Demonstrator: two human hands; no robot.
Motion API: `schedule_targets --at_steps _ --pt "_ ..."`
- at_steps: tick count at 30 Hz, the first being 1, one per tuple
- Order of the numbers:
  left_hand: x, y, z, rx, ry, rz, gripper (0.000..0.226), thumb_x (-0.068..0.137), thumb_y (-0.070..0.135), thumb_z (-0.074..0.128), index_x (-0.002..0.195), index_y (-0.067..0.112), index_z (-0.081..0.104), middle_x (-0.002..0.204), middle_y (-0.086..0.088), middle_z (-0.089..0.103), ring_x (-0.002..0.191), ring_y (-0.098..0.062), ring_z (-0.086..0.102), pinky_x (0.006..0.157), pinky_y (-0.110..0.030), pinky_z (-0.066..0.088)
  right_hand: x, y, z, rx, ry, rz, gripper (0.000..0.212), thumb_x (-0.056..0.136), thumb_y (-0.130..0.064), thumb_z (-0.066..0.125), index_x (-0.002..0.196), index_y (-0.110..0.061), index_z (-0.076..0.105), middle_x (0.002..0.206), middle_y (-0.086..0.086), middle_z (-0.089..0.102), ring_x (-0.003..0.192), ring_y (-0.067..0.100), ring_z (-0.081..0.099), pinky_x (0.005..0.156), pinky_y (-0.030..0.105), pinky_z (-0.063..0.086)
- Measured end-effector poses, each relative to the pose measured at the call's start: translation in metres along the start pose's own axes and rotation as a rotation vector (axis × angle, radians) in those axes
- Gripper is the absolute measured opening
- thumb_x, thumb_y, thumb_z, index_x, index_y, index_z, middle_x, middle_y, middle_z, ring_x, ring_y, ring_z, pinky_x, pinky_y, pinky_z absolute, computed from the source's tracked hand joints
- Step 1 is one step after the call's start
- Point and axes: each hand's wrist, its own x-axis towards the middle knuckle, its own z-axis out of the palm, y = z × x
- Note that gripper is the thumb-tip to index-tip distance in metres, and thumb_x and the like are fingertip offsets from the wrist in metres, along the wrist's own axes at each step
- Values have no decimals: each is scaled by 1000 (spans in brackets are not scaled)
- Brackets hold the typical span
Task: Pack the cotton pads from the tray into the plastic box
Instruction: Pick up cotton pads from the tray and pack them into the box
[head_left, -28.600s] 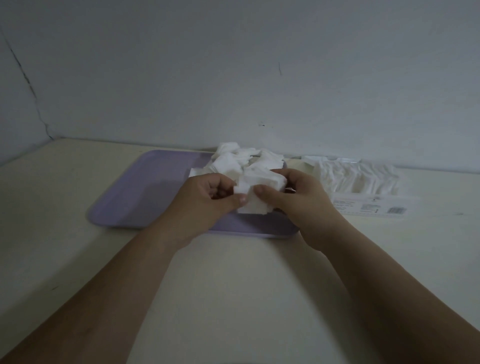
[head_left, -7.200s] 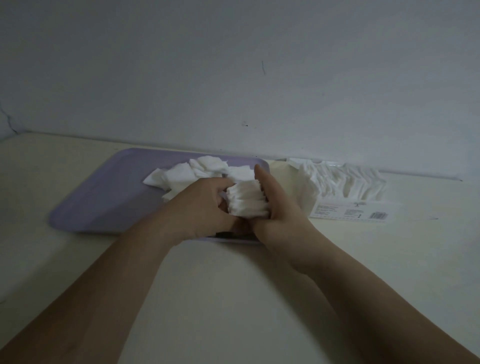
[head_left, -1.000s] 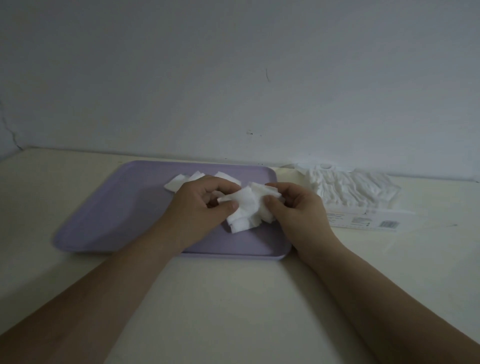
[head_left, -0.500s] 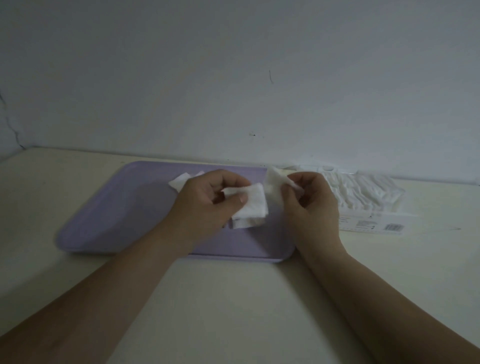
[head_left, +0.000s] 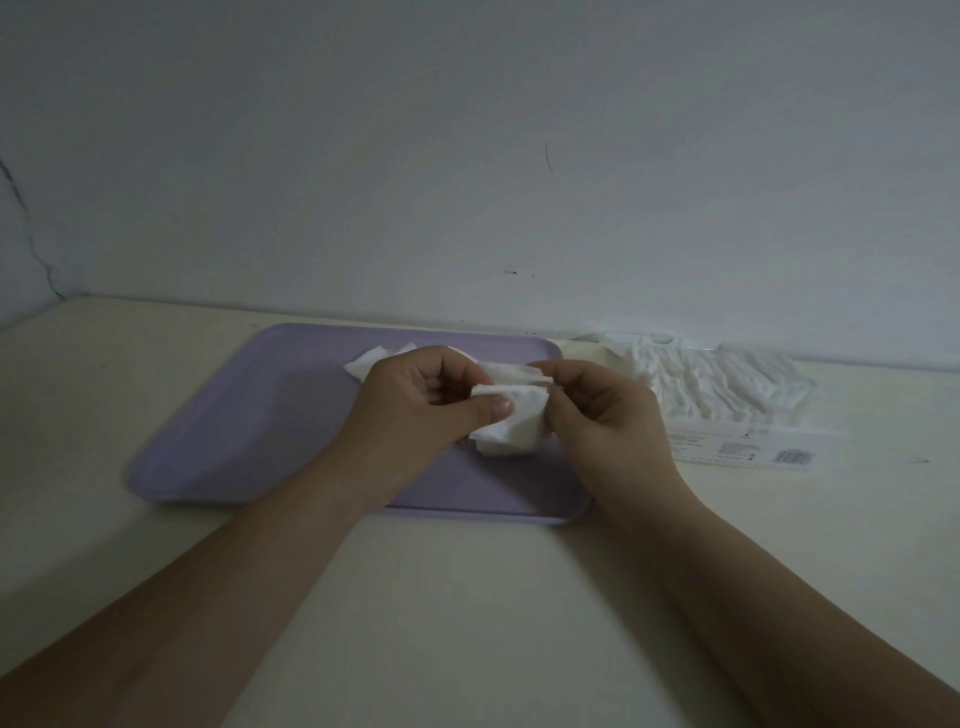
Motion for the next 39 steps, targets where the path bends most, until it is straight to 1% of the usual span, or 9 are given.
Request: schedule_targets --at_steps 5,9,12,17,24,28,32,37,39 --pt "0 -1 0 44 9 -2 20 74 9 91 78 19 74 89 -19 76 78 -23 71 74 -43 61 -1 -3 1 0 -34 2 36 99 5 57 96 -23 79 91 -6 81 87 7 75 78 17 55" --pt "0 -1 3 69 59 6 20 74 7 90 78 15 72 87 -16 77 77 -19 71 65 -33 60 -2 -3 3 36 -51 1 30 100 5 57 100 -16 79 93 -2 81 87 10 75 80 21 56" --pt "0 -1 5 74 101 -4 23 73 8 91 83 13 71 85 -12 78 72 -13 70 60 -22 57 -1 -2 4 68 -39 1 36 100 3 57 94 -25 80 94 -2 81 89 13 76 84 26 59" --pt "0 -3 5 107 85 -38 25 75 17 91 92 11 74 86 -7 78 73 -9 67 67 -22 54 0 -1 3 133 -34 26 40 100 0 58 92 -31 81 96 0 81 91 16 76 85 31 60" --pt "0 -1 5 217 147 69 25 73 20 94 85 15 73 75 -8 69 60 -10 54 60 -22 47 0 -1 2 244 -16 130 23 101 0 57 100 -8 78 101 17 79 97 30 73 99 57 56" --pt "-3 -1 8 287 105 197 27 76 10 91 76 18 65 74 18 61 56 1 51 59 -9 38 0 -4 2 272 -6 162 17 101 -13 65 96 -4 79 96 25 76 92 35 71 90 55 59" --pt "-3 -1 9 331 11 278 26 77 6 89 76 16 65 87 -1 66 62 0 52 60 -13 37 2 -3 -1 287 27 226 18 95 -14 70 80 -13 79 78 11 71 77 25 67 66 39 59" --pt "-4 -2 6 280 -22 240 21 79 8 88 79 8 67 99 1 76 60 -2 53 59 -20 44 4 1 -6 271 140 262 18 100 -18 67 85 -15 77 84 13 75 76 25 71 64 39 60" --pt "-2 0 3 221 -12 207 25 76 12 91 79 6 67 95 -12 73 62 -8 54 62 -33 47 6 3 -8 217 190 247 14 100 -19 67 91 -13 74 85 11 76 75 25 72 61 40 61"
